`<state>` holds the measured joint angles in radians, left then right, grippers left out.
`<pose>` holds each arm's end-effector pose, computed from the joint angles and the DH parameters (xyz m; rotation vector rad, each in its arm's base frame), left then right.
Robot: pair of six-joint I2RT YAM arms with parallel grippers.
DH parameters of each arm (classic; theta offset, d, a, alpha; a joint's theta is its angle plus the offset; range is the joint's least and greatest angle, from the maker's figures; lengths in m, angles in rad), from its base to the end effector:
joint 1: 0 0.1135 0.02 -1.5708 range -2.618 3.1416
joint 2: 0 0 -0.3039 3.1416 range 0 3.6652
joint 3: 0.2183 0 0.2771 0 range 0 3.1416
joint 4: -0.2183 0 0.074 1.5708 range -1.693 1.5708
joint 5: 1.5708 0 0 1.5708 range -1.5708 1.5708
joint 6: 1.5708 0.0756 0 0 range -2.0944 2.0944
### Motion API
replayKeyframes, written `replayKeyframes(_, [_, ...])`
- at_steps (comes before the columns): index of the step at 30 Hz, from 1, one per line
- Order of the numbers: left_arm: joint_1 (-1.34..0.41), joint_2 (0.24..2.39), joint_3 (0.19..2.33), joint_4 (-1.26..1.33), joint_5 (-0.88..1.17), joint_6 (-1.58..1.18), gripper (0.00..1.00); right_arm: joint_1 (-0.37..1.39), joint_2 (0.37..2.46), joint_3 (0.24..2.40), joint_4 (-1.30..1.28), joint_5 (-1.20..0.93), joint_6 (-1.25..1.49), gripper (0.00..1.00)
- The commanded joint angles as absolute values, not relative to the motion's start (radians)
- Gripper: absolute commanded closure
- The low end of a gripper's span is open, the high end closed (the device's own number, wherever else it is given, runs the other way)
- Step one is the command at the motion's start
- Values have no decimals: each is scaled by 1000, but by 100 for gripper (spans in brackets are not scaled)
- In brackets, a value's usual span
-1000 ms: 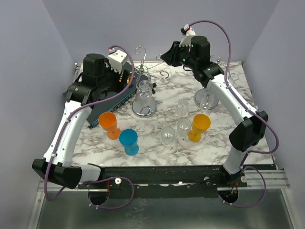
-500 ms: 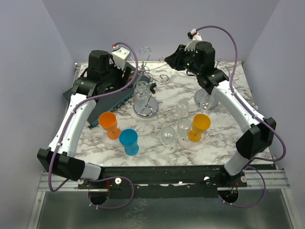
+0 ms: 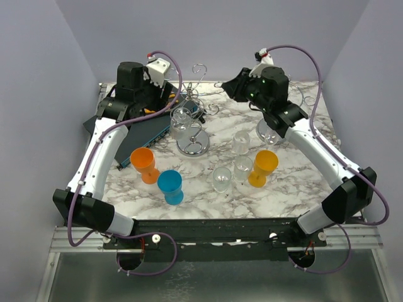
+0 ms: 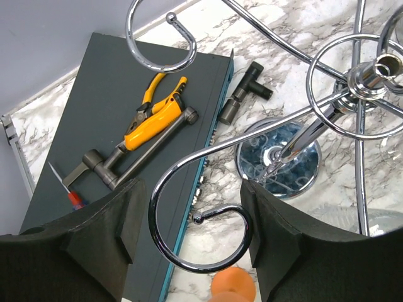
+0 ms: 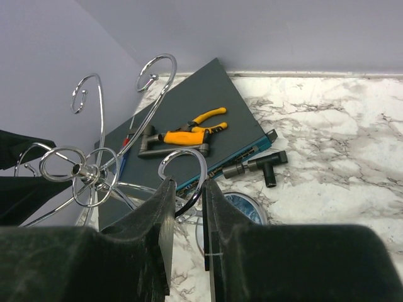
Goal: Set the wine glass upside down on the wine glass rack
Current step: Adjust the wine rack at the center of the board.
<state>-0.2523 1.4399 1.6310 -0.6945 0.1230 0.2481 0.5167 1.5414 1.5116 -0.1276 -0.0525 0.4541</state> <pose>0.3512 -0.1001 0.4532 0.5859 1.9881 -0.1301 0.3727 0.2163 0.4458 -0.0960 1.7862 0.7539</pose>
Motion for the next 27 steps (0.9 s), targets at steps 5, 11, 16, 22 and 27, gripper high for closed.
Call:
replayKeyframes(5, [-229,1456,1657,-633,84,259,33,552,1487,1426,-231,-54,426,94])
replayKeyframes(11, [-229,1466,1664,-629,86,257,33,555,1465,1392,-239,-36,434,94])
replayKeyframes(16, [-229,1472,1680,-630,91,256,29,555,1465,1386,-261,-4,433,84])
replayKeyframes(22, [-229,1436,1700,-666,72,268,11,555,1463,1420,-282,63,403,73])
replayKeyframes(27, [-228,1368,1667,-741,64,286,2,555,1472,1471,-296,66,384,71])
